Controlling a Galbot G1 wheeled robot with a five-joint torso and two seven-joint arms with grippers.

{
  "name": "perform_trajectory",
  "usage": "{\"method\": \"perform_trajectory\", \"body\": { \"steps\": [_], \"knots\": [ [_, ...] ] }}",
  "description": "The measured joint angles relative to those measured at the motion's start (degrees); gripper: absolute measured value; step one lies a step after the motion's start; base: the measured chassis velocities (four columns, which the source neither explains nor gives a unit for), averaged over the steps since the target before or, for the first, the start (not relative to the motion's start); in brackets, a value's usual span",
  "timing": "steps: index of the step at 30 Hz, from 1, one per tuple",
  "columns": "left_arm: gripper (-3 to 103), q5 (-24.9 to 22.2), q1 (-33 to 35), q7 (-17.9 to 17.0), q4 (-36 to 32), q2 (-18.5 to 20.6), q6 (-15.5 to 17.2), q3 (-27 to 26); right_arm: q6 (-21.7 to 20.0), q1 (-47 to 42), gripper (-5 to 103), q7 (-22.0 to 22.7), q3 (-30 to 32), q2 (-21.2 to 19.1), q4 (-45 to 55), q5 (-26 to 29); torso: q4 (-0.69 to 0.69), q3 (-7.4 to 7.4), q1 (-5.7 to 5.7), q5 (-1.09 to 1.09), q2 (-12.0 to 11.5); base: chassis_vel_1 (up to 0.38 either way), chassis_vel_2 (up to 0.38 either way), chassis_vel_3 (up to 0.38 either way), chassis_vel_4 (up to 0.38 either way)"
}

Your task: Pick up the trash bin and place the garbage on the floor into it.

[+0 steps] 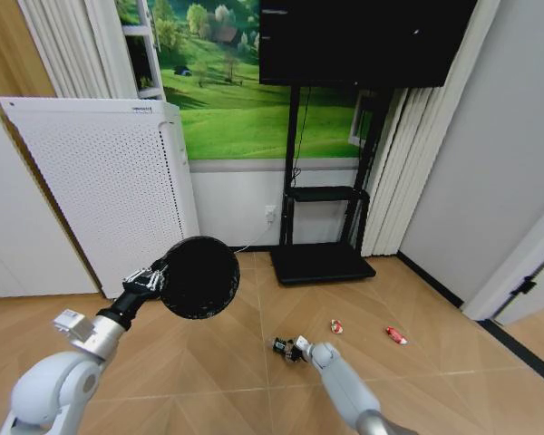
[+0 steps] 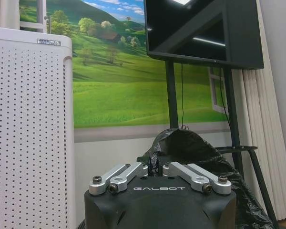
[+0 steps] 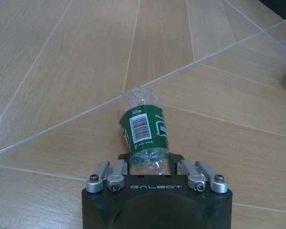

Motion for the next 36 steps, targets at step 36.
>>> {"method": "perform_trajectory", "body": {
  "steps": [36],
  "knots": [
    [8, 4.41, -20.44, 2.38, 31.77, -5.22, -2.83, 19.39, -12.43, -22.02, 18, 7.65, 18.96, -26.63, 63.75, 48.91, 0.0, 0.02, 0.01, 0.0, 0.0, 0.0, 0.0, 0.0, 0.0]
  ]
}}
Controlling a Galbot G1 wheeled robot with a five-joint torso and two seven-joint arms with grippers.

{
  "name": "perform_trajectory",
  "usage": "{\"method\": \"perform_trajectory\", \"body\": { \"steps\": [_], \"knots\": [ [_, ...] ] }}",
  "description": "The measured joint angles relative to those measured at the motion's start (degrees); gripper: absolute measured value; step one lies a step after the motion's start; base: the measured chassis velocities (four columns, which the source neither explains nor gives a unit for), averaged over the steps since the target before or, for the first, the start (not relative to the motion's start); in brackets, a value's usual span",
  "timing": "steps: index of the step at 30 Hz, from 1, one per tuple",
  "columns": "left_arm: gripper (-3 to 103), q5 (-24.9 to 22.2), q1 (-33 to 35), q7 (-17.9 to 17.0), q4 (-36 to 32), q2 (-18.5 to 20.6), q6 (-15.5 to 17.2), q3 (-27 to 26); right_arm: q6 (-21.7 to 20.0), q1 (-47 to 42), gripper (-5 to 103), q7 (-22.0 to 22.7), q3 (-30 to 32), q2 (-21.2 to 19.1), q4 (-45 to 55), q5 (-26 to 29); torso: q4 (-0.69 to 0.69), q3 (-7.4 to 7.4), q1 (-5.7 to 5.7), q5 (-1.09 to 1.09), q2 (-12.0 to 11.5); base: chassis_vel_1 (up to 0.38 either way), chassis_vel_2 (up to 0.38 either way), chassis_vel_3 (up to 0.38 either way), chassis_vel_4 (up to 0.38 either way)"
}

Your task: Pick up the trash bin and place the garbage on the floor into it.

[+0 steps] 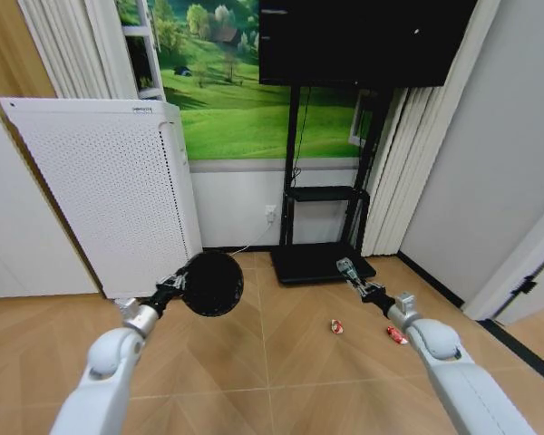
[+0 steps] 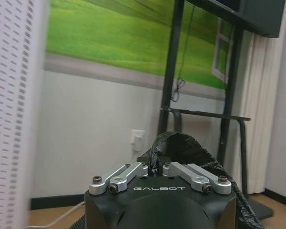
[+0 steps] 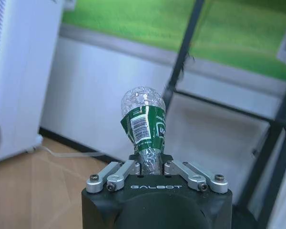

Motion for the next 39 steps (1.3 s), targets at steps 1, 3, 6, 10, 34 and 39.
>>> {"method": "perform_trajectory", "body": {
  "steps": [1, 3, 6, 10, 34, 39],
  "knots": [
    [8, -0.07, -2.57, 0.16, 2.67, -0.91, -0.04, 2.45, -1.16, -0.25, 18, -0.24, -0.14, 0.52, 2.9, 0.74, -0.01, 0.0, 0.0, -0.01, 0.0, 0.0, 0.0, 0.0, 0.0],
    [8, 0.03, -6.27, 0.43, 5.97, -2.41, -0.42, 5.26, -2.83, -0.68, 18, -0.68, -0.93, 1.31, 6.44, 1.87, -0.02, 0.0, 0.0, 0.0, 0.0, 0.0, 0.0, 0.0, 0.0],
    [8, 0.13, -9.95, 0.63, 8.74, -4.04, -0.84, 7.89, -4.35, -1.45, 18, -0.99, -2.35, 1.81, 9.33, 2.63, -0.02, 0.0, 0.0, 0.02, 0.0, 0.0, 0.0, 0.0, 0.0],
    [8, -0.76, -13.27, 0.67, 10.49, -5.33, -0.82, 11.68, -5.84, -1.55, 18, -2.15, -5.93, 1.56, 11.97, 2.85, 0.0, 0.0, 0.0, 0.02, 0.0, 0.0, 0.0, 0.0, 0.0],
    [8, 1.54, -12.08, 1.49, 12.42, -13.09, -1.76, 15.83, -9.08, 5.05, 18, -1.11, -17.43, 9.85, 10.62, -0.94, 0.01, -0.01, 0.0, 0.0, 0.0, 0.0, 0.0, 0.0, 0.0],
    [8, 1.47, -11.63, 1.52, 11.66, -13.55, -1.71, 14.5, -9.62, 5.55, 32, -0.77, -18.27, 10.95, 9.46, -1.88, 0.0, -0.01, 0.0, 0.0, 0.0, 0.0, 0.0, 0.0, 0.0]
  ]
}}
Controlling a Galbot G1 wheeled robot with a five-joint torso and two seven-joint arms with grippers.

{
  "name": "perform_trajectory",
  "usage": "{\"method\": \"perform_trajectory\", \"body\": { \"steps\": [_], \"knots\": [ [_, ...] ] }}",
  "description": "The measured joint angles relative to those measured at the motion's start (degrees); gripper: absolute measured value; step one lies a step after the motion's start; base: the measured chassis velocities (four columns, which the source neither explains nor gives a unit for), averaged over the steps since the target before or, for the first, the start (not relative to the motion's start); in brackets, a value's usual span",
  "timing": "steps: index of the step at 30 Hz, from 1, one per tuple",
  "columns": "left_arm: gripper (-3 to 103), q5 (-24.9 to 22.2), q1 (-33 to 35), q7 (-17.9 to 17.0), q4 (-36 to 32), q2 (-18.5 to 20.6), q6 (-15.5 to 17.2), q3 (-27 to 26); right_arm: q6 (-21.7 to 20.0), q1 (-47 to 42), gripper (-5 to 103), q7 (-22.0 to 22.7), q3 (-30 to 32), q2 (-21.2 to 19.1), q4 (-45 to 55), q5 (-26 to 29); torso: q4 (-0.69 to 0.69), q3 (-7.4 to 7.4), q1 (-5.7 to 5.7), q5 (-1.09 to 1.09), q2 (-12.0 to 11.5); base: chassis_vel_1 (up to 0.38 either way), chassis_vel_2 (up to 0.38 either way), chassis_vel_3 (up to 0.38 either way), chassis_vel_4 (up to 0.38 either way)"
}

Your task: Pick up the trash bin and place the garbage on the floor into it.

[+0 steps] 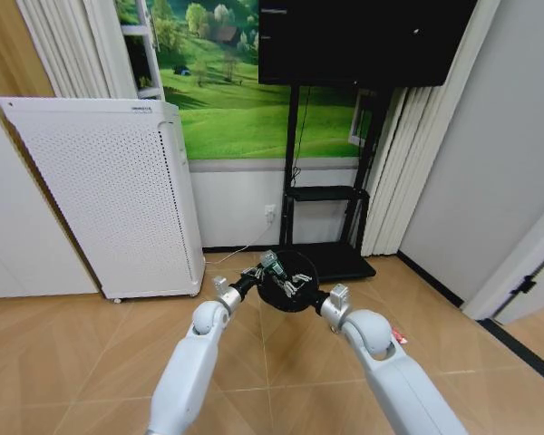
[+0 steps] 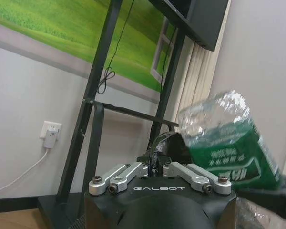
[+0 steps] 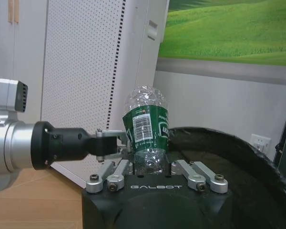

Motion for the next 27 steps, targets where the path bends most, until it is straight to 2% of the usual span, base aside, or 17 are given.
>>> {"method": "perform_trajectory", "body": {
  "steps": [3, 4, 7, 8, 12, 13, 14, 15, 16, 17, 19, 22, 23, 25, 27],
  "knots": [
    [8, -0.22, 0.31, 0.03, -0.62, 0.0, 0.17, -0.24, 0.35, 0.15, 32, 0.31, -0.04, -0.03, -0.8, -0.26, 0.0, 0.0, 0.0, 0.0, 0.0, 0.0, 0.0, 0.0, 0.0],
    [8, -0.25, 0.44, 0.06, -0.82, 0.03, 0.21, -0.26, 0.43, 0.25, 43, 0.41, -0.01, -0.03, -1.15, -0.34, 0.0, 0.0, 0.0, 0.0, 0.0, 0.0, 0.0, 0.0, 0.0],
    [8, -0.27, 0.58, 0.23, -1.04, 0.28, 0.26, -0.29, 0.8, 0.43, 53, 0.05, 0.61, -0.19, -1.71, -1.27, -0.01, 0.0, 0.0, 0.0, 0.0, 0.0, 0.0, 0.0, 0.0],
    [8, -0.27, 0.59, 0.33, -1.07, 0.44, 0.27, -0.3, 0.81, 0.47, 65, -0.02, 0.81, -0.26, -1.74, -1.34, -0.01, 0.0, 0.0, 0.0, 0.0, 0.0, 0.0, 0.0, 0.0],
    [8, -0.28, 0.57, 0.41, -1.13, 0.6, 0.3, -0.32, 0.81, 0.51, 65, -0.03, 1.14, -0.25, -1.75, -1.4, 0.0, 0.0, 0.0, 0.0, 0.0, 0.0, 0.0, 0.0, 0.0],
    [8, -0.31, 0.51, 0.41, -1.19, 0.63, 0.32, -0.38, 0.81, 0.58, 81, 0.1, 1.46, -0.15, -1.74, -1.41, 0.0, 0.0, 0.0, 0.0, 0.0, 0.0, 0.0, 0.0, 0.0],
    [8, -0.31, 0.55, 0.28, -1.52, 0.73, 0.32, -0.6, 0.97, 0.58, 87, 0.96, 2.18, 0.12, -1.66, -1.38, -0.01, 0.0, 0.0, 0.0, 0.0, 0.0, 0.0, 0.0, 0.0],
    [8, -0.31, 0.55, 0.28, -1.52, 0.73, 0.32, -0.6, 0.97, 0.58, 87, 0.96, 2.18, 0.12, -1.66, -1.38, -0.01, 0.0, 0.0, 0.0, 0.0, 0.0, 0.0, 0.0, 0.0],
    [8, -0.28, 0.83, 0.11, -2.0, 0.96, 0.32, -0.97, 1.34, 0.37, 87, 2.91, 3.31, 0.44, -1.14, -0.68, -0.01, 0.0, 0.0, 0.0, 0.0, 0.0, 0.0, 0.0, 0.0],
    [8, -0.16, 1.56, -0.3, -2.76, 1.56, 0.33, -2.11, 1.4, -0.26, 96, 6.31, 4.97, 0.76, -0.19, 1.07, -0.02, 0.0, 0.0, -0.01, 0.0, 0.0, 0.0, 0.0, 0.0],
    [8, -0.16, 1.84, -0.42, -3.02, 1.79, 0.35, -2.53, 1.38, -0.49, 96, 7.52, 5.48, 0.85, 0.07, 1.71, -0.03, 0.0, 0.0, -0.01, 0.0, 0.0, 0.0, 0.0, 0.0],
    [8, -0.17, 4.64, -1.63, -5.43, 4.3, 0.68, -7.06, 2.51, -2.79, 100, 21.42, 8.41, 1.47, 0.4, 7.72, -0.01, 0.0, 0.0, -0.01, 0.0, 0.0, 0.0, 0.0, 0.0],
    [8, -0.17, 4.64, -1.63, -5.43, 4.3, 0.68, -7.06, 2.51, -2.79, 100, 21.42, 8.41, 1.47, 0.4, 7.72, -0.01, 0.0, 0.0, -0.01, 0.0, 0.0, 0.0, 0.0, 0.0],
    [8, -0.41, 6.34, -2.04, -7.79, 6.15, 1.17, -9.6, 4.29, -3.6, 100, 27.07, 8.89, 2.16, -1.23, 9.12, 0.01, 0.0, 0.0, -0.01, 0.0, 0.0, 0.0, 0.0, 0.0],
    [8, -0.76, 8.16, -2.39, -10.64, 7.8, 1.76, -11.74, 5.64, -4.07, 100, 29.57, 9.56, 3.5, -3.69, 8.31, 0.01, 0.0, -0.01, -0.01, 0.0, 0.0, 0.0, 0.0, 0.0]
  ]
}}
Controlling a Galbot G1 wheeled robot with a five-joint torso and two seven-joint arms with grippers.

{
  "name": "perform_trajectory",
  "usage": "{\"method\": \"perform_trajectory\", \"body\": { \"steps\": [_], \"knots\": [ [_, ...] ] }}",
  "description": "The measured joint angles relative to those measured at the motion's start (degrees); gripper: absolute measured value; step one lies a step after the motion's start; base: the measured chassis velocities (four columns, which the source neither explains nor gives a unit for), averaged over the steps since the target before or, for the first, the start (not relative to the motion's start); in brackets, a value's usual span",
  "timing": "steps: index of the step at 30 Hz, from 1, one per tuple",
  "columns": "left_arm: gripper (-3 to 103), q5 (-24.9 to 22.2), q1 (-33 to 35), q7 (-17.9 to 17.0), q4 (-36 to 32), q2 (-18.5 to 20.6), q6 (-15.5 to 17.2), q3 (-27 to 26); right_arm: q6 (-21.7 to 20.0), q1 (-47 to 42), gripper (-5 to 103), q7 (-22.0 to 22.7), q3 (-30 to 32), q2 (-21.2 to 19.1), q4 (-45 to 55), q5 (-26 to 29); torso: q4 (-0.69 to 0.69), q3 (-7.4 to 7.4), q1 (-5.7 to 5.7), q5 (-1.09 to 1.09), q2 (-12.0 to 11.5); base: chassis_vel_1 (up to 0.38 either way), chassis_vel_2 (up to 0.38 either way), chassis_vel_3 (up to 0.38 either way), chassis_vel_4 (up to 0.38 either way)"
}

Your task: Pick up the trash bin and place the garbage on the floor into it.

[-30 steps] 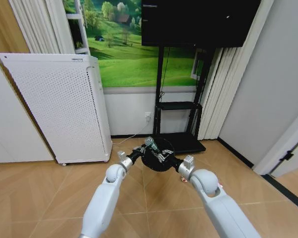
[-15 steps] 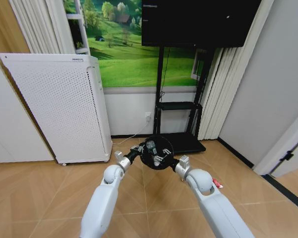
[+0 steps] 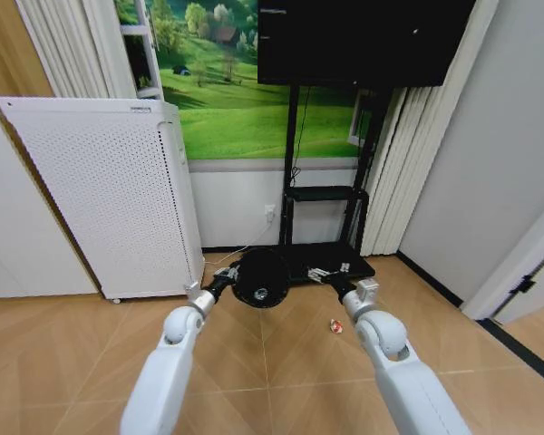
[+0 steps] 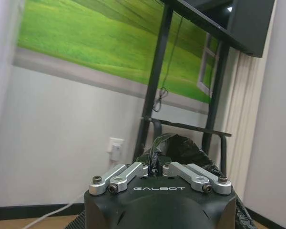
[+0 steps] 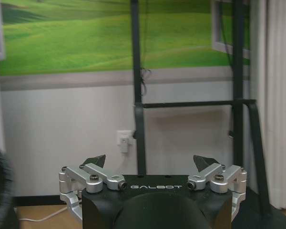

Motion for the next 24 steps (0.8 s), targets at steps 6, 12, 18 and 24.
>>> {"method": "perform_trajectory", "body": {
  "steps": [6, 12, 18, 24],
  "knots": [
    [8, 0.46, 3.88, 0.11, -5.01, 2.24, 0.16, -2.57, 2.1, -0.77, 100, 0.43, -0.45, 2.5, -5.7, -5.14, 0.0, 0.0, 0.0, 0.01, 0.0, 0.0, 0.0, 0.0, 0.0],
    [8, 0.59, 4.8, 0.49, -6.36, 3.04, 0.15, -2.97, 0.46, -0.97, 100, -2.22, -1.0, 2.26, -7.24, -4.37, -0.02, 0.0, 0.0, 0.01, 0.0, 0.0, 0.0, 0.0, 0.0],
    [8, 0.88, 4.16, 0.59, -6.35, 2.86, 0.15, -1.89, 0.04, -1.15, 100, -3.46, -0.71, 0.91, -6.59, -2.49, -0.02, 0.0, 0.0, 0.01, 0.0, -0.019, -0.027, 0.024, 0.025],
    [8, 1.12, 3.91, 0.6, -6.16, 2.52, 0.14, -1.1, -0.69, -1.4, 100, -3.97, -0.55, 0.33, -5.49, -0.9, -0.02, 0.0, 0.0, 0.01, 0.0, -0.127, -0.129, 0.134, 0.123]
  ]
}}
